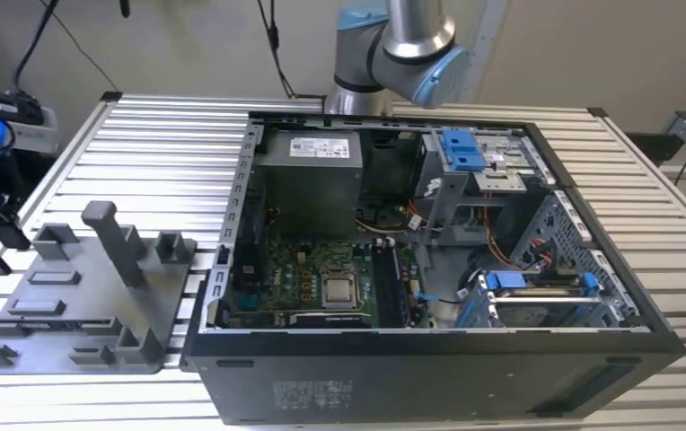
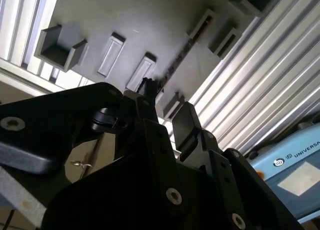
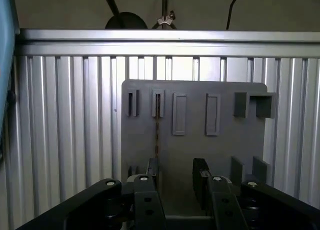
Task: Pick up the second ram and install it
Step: 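Pick up the second ram and move it above second insertion slot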
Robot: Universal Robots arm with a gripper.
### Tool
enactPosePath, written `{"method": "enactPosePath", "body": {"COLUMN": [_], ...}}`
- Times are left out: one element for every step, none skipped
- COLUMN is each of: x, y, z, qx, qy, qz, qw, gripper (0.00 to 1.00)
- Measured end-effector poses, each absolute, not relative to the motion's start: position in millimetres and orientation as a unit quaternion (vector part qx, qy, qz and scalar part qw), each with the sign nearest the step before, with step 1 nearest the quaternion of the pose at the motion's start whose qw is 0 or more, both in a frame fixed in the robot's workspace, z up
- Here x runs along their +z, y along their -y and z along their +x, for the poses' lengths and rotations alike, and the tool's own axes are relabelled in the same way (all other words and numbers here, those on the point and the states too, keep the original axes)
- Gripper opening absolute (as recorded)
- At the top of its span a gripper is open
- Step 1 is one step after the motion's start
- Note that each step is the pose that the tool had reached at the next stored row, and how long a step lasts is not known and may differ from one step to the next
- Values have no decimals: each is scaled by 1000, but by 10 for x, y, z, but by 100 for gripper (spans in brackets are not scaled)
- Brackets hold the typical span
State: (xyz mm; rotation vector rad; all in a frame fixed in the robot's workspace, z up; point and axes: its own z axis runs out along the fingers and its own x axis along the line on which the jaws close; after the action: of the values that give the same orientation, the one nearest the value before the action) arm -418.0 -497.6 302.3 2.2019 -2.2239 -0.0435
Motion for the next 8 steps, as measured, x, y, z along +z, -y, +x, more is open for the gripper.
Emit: {"method": "enactPosePath", "body": {"x": [3000,2990,2978,2960,2949,2938,2927,2917], "y": [4976,4977,4978,4985,4989,4992,4996,4999], "z": [-4180,-4180,-4181,-4182,-4181,-4181,-4181,-4181], "qx": [-14,-13,-13,-13,-13,-13,-13,-13], "qy": [711,710,710,710,710,710,710,710], "qz": [704,704,704,704,704,704,704,704], "qw": [5,5,5,5,5,5,5,4], "gripper": [42,42,42,42,42,42,42,42]}}
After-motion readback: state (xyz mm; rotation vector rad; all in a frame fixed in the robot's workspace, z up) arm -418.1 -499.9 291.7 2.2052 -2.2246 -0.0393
